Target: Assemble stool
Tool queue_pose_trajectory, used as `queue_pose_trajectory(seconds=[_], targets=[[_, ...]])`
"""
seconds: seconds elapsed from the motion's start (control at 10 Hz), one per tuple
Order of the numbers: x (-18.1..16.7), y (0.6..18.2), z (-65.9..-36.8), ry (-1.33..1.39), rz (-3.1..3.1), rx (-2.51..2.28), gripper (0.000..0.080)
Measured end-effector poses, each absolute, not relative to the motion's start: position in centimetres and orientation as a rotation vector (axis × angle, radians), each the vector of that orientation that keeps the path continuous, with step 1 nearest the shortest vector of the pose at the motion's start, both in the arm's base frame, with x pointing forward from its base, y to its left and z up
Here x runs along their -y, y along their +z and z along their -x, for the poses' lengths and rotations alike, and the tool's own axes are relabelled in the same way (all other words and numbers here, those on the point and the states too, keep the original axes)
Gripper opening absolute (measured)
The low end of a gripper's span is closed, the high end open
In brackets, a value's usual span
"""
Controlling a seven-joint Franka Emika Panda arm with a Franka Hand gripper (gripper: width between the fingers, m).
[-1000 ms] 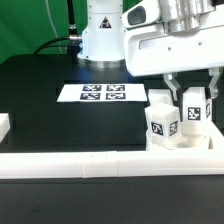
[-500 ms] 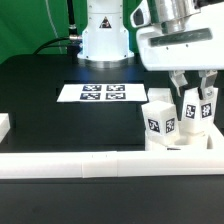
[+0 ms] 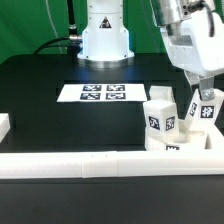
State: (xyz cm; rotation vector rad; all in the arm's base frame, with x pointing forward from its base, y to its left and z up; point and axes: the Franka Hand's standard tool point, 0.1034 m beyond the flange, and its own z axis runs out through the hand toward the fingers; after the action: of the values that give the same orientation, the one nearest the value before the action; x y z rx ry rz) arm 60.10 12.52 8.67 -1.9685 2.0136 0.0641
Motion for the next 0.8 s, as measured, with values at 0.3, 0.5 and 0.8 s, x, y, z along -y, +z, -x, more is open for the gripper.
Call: queue_pose_trajectory(seconds=[0.3,0.5,0.8], targets=[[-12.6,8.7,-60.1,0.064,2.009,-1.969,0.0527],[-12.8,9.3,-60.5,0.061,2.039,-1.928,0.0642],[-13.1,9.8,-60.5,0.02,2.218,-1.71,0.0648]])
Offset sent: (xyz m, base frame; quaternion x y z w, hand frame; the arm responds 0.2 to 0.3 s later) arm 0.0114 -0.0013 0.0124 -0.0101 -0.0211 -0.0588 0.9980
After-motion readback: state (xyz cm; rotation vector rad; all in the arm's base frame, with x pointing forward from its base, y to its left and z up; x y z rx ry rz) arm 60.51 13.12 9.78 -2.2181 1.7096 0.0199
